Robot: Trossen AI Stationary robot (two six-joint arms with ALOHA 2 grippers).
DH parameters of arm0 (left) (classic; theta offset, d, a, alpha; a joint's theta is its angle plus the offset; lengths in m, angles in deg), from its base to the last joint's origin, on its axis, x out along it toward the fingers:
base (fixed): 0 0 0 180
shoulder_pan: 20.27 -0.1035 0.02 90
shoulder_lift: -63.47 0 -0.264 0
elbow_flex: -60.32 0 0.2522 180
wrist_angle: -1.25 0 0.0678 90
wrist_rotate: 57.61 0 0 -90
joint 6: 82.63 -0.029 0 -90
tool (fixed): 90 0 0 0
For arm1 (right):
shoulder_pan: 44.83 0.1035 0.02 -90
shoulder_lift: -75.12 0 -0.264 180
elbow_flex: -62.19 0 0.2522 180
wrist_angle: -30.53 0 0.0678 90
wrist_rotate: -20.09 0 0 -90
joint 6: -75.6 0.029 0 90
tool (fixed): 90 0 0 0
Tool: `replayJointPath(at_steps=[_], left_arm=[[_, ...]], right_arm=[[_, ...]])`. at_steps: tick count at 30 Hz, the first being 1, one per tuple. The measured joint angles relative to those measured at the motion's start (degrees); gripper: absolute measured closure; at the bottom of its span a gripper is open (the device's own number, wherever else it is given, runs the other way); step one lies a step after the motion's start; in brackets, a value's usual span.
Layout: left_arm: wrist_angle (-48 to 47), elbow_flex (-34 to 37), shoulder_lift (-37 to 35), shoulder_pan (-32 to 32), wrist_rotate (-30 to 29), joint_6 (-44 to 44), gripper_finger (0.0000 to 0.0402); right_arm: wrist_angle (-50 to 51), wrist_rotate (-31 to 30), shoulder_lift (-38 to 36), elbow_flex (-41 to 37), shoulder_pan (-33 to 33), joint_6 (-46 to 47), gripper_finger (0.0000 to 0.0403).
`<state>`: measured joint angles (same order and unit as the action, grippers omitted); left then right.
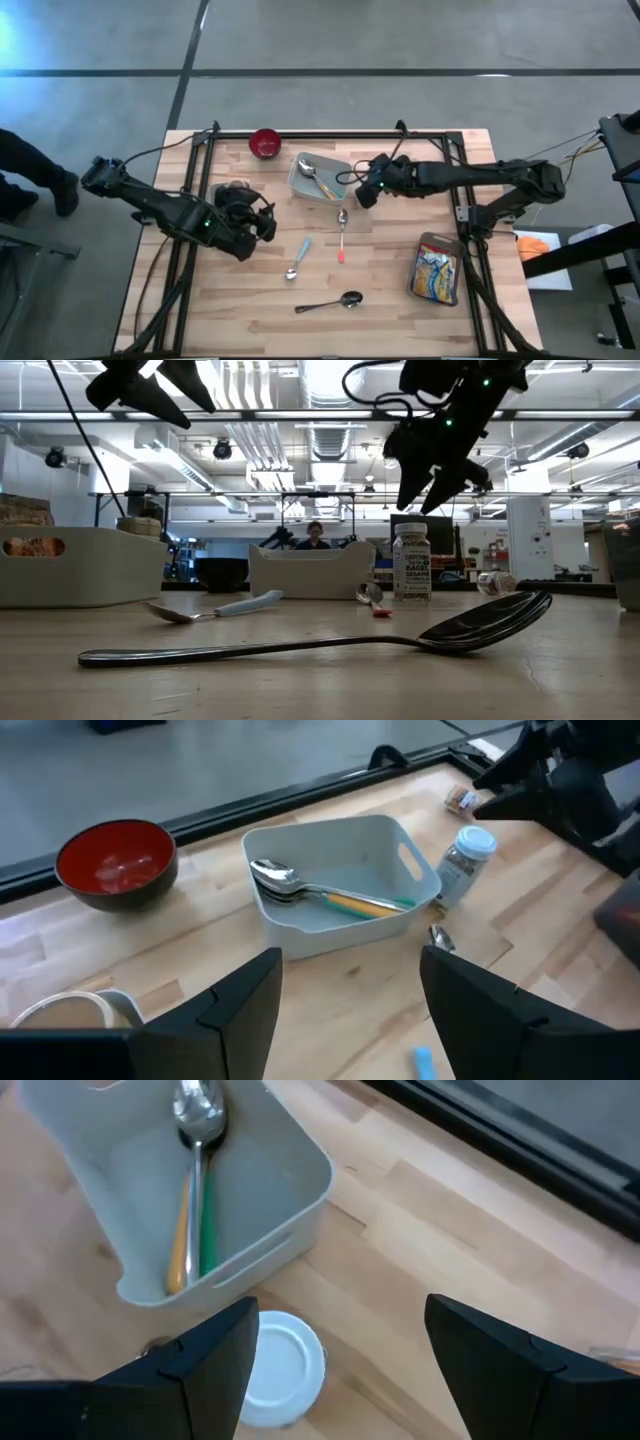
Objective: Pick & Place Food Item
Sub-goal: Put the white seasoning bottle into the left gray bin
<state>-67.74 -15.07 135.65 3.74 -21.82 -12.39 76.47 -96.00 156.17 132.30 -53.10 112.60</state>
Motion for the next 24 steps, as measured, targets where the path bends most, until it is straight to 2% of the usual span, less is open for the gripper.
replayJointPath(at_steps=[5,13,20,24], left_arm=[[-1.63,0.13,0.02,0.00,0.20,0.02,0.0159],[-2.04,0.13,0.02,0.00,0.21,-1.88,0.0159],[-2.16,0.15,0.02,0.00,0.24,-2.84,0.0159],[-2.16,0.15,0.02,0.00,0.24,-2.95,0.0159]], right_arm=[[-2.42,-3.58,2.28,-0.13,1.28,2.12,0.0119],[-3.51,-13.40,0.29,-0.85,7.66,8.84,0.0119],[-6.37,-23.23,0.45,-6.36,14.58,17.85,0.0119],[-11.29,-27.67,0.45,-9.69,17.94,19.50,0.0119]])
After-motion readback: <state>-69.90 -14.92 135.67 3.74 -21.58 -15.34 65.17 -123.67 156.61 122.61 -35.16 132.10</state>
